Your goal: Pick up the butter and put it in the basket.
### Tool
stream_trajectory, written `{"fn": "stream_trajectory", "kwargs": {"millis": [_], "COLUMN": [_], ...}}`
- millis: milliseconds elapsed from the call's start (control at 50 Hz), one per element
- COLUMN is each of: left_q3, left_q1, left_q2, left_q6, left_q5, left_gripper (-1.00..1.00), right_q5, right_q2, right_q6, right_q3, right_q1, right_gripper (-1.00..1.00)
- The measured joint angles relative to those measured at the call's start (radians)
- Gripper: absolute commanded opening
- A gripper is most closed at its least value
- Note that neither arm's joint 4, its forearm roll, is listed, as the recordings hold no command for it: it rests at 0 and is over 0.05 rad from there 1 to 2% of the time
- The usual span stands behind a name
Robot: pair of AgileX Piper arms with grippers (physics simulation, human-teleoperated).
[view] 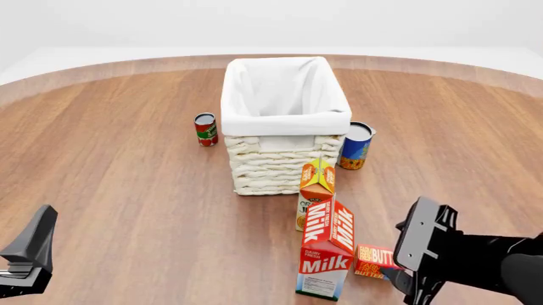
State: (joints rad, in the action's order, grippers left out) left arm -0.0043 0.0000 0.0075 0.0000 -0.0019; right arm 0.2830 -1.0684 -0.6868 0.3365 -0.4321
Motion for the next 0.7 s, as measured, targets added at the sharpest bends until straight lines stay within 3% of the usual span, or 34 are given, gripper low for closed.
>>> {"fn": "stream_trajectory", "kwargs": {"millis": [700], "left_q3": [0.000], "left_q1": [0.000], "left_q2": [0.000], "left_q6": [0.000], "left_q5": [0.000], "left_gripper": [1.00], "right_q5": [-0.097], "right_q2": [-0.092], "right_q6": [0.015], "right_q3": [-0.042], "right_q1": [-0.011], "right_gripper": [1.00]}}
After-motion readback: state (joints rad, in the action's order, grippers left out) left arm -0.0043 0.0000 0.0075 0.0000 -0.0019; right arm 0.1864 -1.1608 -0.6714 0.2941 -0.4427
